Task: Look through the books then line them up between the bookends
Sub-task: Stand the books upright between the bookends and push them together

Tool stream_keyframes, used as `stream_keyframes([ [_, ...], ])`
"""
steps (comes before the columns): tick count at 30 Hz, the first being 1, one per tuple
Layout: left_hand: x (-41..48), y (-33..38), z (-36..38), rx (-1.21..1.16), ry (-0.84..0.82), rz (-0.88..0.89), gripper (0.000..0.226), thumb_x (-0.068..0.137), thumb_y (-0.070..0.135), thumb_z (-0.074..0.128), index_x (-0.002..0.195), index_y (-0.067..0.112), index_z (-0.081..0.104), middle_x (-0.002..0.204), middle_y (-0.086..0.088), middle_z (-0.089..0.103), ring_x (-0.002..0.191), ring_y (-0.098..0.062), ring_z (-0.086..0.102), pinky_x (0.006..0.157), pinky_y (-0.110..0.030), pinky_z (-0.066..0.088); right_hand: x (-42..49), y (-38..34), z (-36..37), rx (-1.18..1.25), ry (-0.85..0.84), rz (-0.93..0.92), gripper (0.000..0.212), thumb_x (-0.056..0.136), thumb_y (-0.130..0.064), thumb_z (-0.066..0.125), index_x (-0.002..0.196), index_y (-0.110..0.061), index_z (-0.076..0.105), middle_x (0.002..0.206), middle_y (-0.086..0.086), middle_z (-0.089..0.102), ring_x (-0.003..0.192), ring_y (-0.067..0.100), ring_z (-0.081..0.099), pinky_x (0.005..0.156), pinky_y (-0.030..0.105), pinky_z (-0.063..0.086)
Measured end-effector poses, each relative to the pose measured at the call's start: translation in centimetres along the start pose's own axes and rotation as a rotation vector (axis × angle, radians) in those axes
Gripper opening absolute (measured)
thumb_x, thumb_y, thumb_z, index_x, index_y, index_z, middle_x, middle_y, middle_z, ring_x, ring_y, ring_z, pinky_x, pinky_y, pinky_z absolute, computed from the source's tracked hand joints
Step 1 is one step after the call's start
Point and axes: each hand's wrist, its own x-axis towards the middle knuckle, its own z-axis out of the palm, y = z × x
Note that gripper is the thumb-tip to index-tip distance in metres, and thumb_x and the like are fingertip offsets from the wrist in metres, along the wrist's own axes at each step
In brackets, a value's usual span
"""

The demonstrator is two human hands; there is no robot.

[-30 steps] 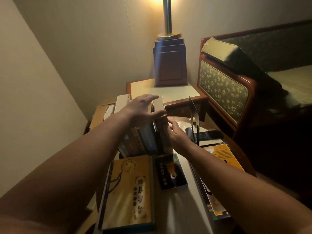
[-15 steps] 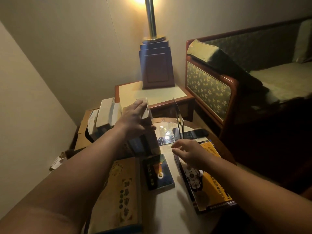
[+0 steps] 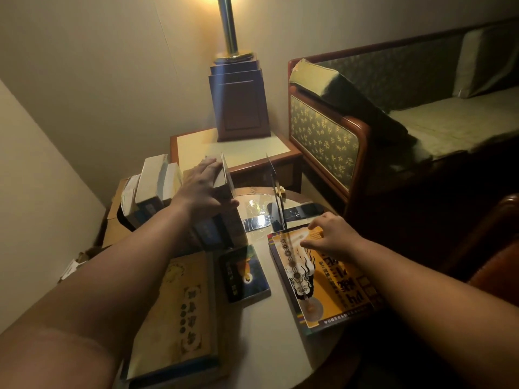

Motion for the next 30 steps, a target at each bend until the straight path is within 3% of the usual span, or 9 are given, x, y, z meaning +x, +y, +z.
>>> stream_keyframes([
  [3,-0.1,0.1,0.0,0.001,0.003,-0.001,0.11,0.069,0.06,0.076,0.154,0.017,0.021,0.163,-0.003,0.016,0.149,-0.027,0.014,0.119,-0.052,0.023,1.2,-0.9,0.6,-0.095,0.043,0.078,0.072,0.083,-0.057,0.07,0.143,-0.023,0.047,0.147,0.007,0.042,0.135,0.028,0.039,0.107,0.046,0.044],
  [9,-0.5,-0.1,0.3,0.017,0.037,-0.007,0.109,0.069,0.062,0.075,0.153,0.018,0.021,0.162,-0.003,0.017,0.148,-0.028,0.016,0.117,-0.054,0.025,1.9,0.9,0.1,-0.051,-0.141,0.255,0.117,0.056,-0.061,0.088,0.151,-0.028,0.03,0.153,0.013,0.026,0.139,0.039,0.033,0.108,0.054,0.043],
  [14,-0.7,0.2,0.1,0.03,0.032,-0.003,0.11,0.067,0.067,0.068,0.154,0.018,0.021,0.162,-0.004,0.017,0.149,-0.028,0.016,0.118,-0.053,0.023,2.4,1.9,-0.5,0.033,-0.207,0.302,0.136,0.05,-0.056,0.094,0.156,-0.026,0.016,0.155,0.016,0.028,0.14,0.04,0.033,0.11,0.053,0.04],
  [22,-0.7,0.4,0.1,0.035,0.038,-0.004,0.109,0.068,0.067,0.067,0.154,0.018,0.02,0.163,-0.003,0.017,0.149,-0.029,0.016,0.117,-0.055,0.025,2.9,3.0,-0.4,0.217,-0.218,0.335,0.132,0.045,-0.046,0.098,0.152,-0.033,0.023,0.149,0.011,0.036,0.133,0.036,0.041,0.107,0.054,0.043],
  [25,-0.7,0.4,0.1,0.031,0.028,-0.02,0.112,0.064,0.071,0.062,0.154,0.019,0.02,0.163,-0.003,0.017,0.149,-0.028,0.016,0.117,-0.055,0.024,2.9,2.7,-0.5,0.131,-0.225,0.319,0.131,0.043,-0.052,0.097,0.149,-0.032,0.024,0.146,0.012,0.034,0.131,0.037,0.042,0.104,0.051,0.046],
  [30,-0.7,0.5,0.2,0.036,0.052,-0.013,0.107,0.069,0.064,0.07,0.153,0.019,0.022,0.162,-0.003,0.018,0.149,-0.028,0.017,0.116,-0.054,0.026,2.2,1.5,-0.1,-0.007,-0.174,0.3,0.138,0.034,-0.066,0.093,0.147,-0.027,0.024,0.146,0.014,0.038,0.134,0.039,0.041,0.1,0.052,0.05],
])
